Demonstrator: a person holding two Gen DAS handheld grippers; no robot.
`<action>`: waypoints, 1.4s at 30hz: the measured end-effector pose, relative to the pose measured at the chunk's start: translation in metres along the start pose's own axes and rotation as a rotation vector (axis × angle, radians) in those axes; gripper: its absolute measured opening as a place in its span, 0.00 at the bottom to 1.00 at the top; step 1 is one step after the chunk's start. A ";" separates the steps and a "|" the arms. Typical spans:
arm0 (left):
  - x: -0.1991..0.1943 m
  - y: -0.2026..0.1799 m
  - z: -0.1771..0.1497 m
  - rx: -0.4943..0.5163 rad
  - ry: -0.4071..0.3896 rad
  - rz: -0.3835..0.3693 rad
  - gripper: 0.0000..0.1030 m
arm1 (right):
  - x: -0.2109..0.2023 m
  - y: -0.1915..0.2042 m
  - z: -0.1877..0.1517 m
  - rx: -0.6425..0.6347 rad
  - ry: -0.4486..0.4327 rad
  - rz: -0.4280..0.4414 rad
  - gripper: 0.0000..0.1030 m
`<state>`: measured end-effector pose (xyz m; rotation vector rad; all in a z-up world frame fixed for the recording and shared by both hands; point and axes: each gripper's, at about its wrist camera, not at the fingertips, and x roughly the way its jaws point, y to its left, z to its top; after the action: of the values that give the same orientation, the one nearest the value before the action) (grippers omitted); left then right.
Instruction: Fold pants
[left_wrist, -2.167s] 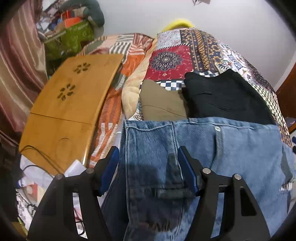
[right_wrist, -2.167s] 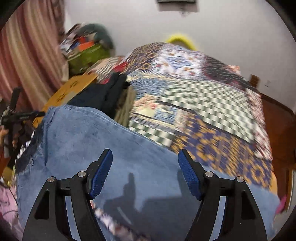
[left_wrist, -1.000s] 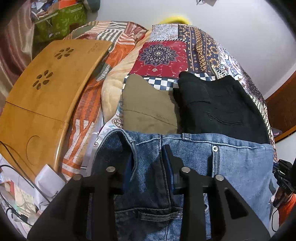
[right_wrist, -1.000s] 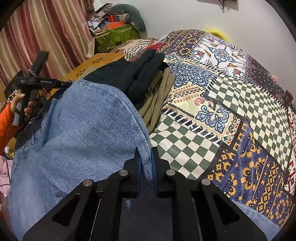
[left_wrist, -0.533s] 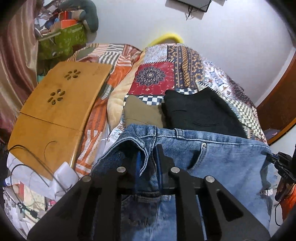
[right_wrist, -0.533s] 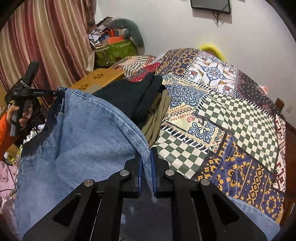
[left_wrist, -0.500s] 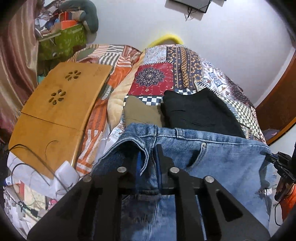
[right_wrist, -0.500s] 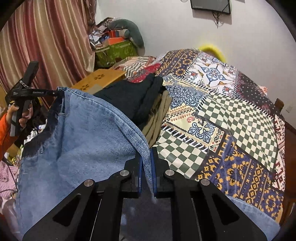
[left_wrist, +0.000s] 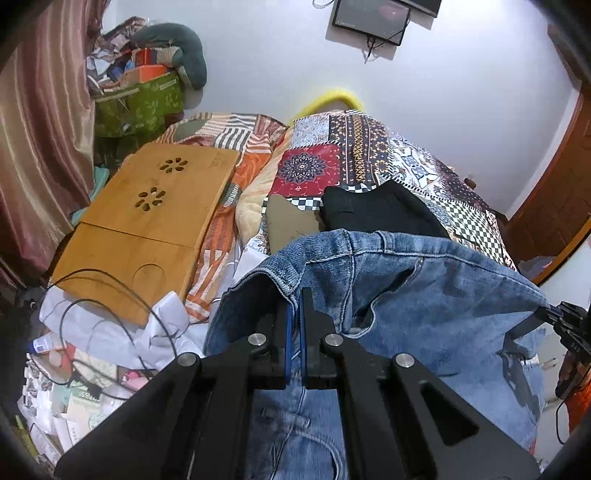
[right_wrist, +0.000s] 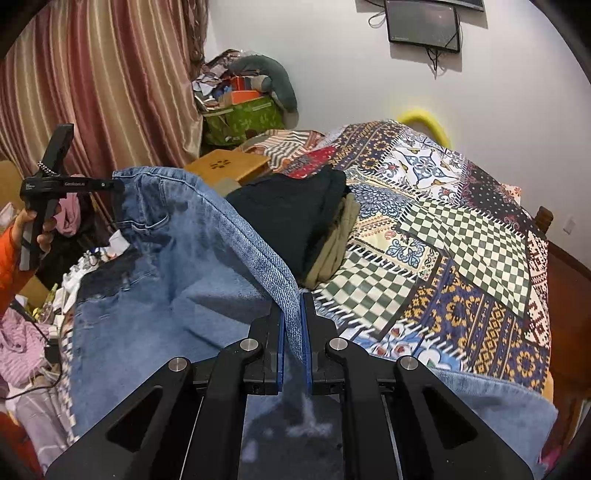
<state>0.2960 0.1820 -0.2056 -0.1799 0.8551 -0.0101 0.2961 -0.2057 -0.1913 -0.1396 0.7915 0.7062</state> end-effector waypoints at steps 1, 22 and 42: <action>-0.006 -0.001 -0.004 0.006 -0.006 0.005 0.02 | -0.006 0.005 -0.002 -0.005 -0.004 0.002 0.07; -0.040 0.051 -0.109 -0.072 0.084 0.035 0.02 | -0.036 0.076 -0.070 0.004 0.051 0.047 0.07; -0.005 0.069 -0.169 -0.133 0.198 0.063 0.07 | -0.012 0.095 -0.113 0.063 0.193 0.085 0.10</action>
<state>0.1612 0.2245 -0.3217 -0.2803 1.0598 0.0895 0.1621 -0.1809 -0.2492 -0.1188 1.0079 0.7549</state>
